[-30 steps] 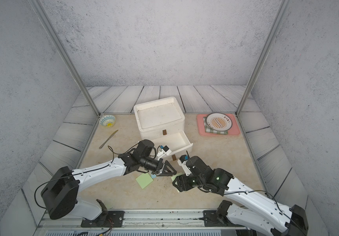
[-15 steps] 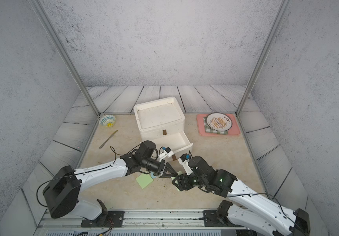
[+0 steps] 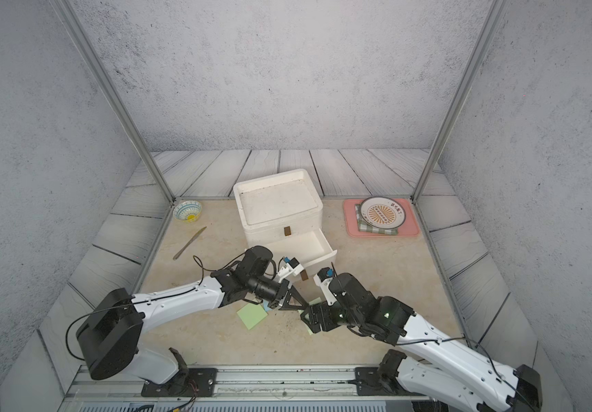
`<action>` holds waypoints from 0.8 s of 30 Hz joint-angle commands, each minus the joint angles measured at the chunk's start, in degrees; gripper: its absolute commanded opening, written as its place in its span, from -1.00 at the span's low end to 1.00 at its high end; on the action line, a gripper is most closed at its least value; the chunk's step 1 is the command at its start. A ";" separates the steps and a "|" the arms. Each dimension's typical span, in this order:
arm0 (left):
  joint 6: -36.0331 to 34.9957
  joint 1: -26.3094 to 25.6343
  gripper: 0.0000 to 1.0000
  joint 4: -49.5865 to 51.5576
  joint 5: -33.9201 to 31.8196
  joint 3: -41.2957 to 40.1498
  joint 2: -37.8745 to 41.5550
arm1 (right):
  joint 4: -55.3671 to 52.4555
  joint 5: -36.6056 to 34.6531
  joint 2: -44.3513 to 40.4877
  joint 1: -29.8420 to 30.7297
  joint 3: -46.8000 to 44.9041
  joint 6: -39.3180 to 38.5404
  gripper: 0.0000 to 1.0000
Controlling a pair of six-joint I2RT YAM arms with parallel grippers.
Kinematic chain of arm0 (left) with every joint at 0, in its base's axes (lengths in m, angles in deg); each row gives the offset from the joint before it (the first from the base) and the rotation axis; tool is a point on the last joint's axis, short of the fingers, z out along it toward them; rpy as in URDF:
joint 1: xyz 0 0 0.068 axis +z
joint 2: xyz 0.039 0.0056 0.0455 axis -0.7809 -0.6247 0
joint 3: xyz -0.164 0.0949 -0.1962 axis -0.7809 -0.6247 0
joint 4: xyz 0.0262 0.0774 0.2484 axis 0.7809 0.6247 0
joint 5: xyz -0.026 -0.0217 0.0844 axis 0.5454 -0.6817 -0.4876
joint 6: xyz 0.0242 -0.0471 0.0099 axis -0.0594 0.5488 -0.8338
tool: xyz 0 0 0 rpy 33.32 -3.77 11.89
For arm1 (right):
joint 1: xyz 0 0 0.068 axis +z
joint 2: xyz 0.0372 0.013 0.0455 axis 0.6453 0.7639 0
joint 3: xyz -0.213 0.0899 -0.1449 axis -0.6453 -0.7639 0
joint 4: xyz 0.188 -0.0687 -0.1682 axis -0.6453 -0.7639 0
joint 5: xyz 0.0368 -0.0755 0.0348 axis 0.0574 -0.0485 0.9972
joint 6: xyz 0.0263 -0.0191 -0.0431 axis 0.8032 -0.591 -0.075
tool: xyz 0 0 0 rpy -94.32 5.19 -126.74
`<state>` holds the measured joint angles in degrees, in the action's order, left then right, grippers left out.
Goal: Please put the sticky notes in the drawer by color
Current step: Place the sticky notes in the drawer.
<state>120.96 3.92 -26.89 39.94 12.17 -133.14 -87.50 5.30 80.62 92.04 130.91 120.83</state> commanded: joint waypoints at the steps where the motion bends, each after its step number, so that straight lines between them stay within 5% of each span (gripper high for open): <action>1: -4.12 3.80 -1.00 7.11 1.21 5.36 3.33 | -2.58 -7.00 -4.48 0.04 1.47 1.72 0.81; 6: -9.30 13.85 -1.00 18.41 0.82 14.56 6.84 | -5.01 -17.79 -14.12 0.05 -0.91 4.85 0.87; 10: -16.06 18.26 -0.96 27.65 -11.13 21.15 6.55 | -7.46 -19.13 -17.62 0.06 -2.70 6.34 0.89; 14: -17.90 19.29 -0.96 27.95 -17.84 24.10 2.38 | -6.98 -16.39 -16.69 0.02 -4.35 6.36 0.89; 20: -18.61 19.29 -0.89 26.70 -18.76 26.08 -4.14 | -6.23 -15.11 -14.86 0.05 -4.79 5.78 0.89; 24: -19.44 19.30 -0.55 26.35 -19.44 25.66 -5.36 | -4.98 -14.60 -14.64 0.07 -5.55 5.82 0.89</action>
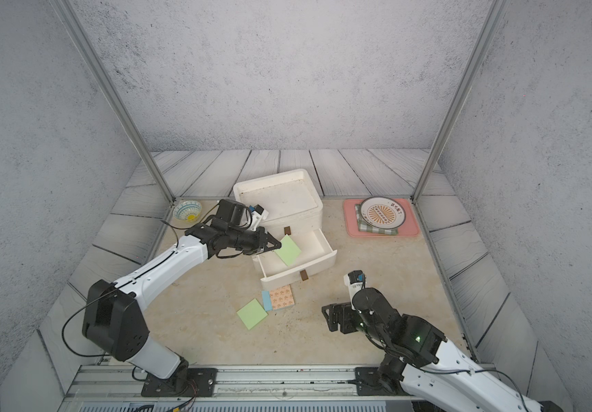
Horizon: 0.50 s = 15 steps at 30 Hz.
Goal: Please put the sticky notes in the drawer by color
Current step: Place the sticky notes in the drawer.
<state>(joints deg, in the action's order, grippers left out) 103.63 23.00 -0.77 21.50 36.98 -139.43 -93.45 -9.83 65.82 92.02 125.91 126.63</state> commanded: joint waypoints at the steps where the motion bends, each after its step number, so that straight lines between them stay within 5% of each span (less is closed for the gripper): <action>1: -3.04 0.21 -0.29 1.42 -1.53 1.26 0.79 | 1.33 0.76 0.25 0.05 -0.80 0.13 0.90; 4: -5.57 0.21 0.19 5.00 -3.07 1.98 1.96 | 3.02 1.83 1.30 0.04 -1.56 0.37 0.90; 7: -8.52 0.47 0.40 9.76 -7.25 1.66 5.79 | 6.03 4.21 4.34 0.05 -1.97 -0.08 0.90; 15: -9.96 1.97 0.53 19.25 -26.12 -13.85 24.59 | 15.00 14.01 19.44 0.15 1.04 -2.96 0.90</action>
<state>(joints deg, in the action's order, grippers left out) 94.99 24.36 12.39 4.36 29.59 -119.15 -82.98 -1.04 81.23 92.04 124.99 125.34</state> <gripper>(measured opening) 0.763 0.949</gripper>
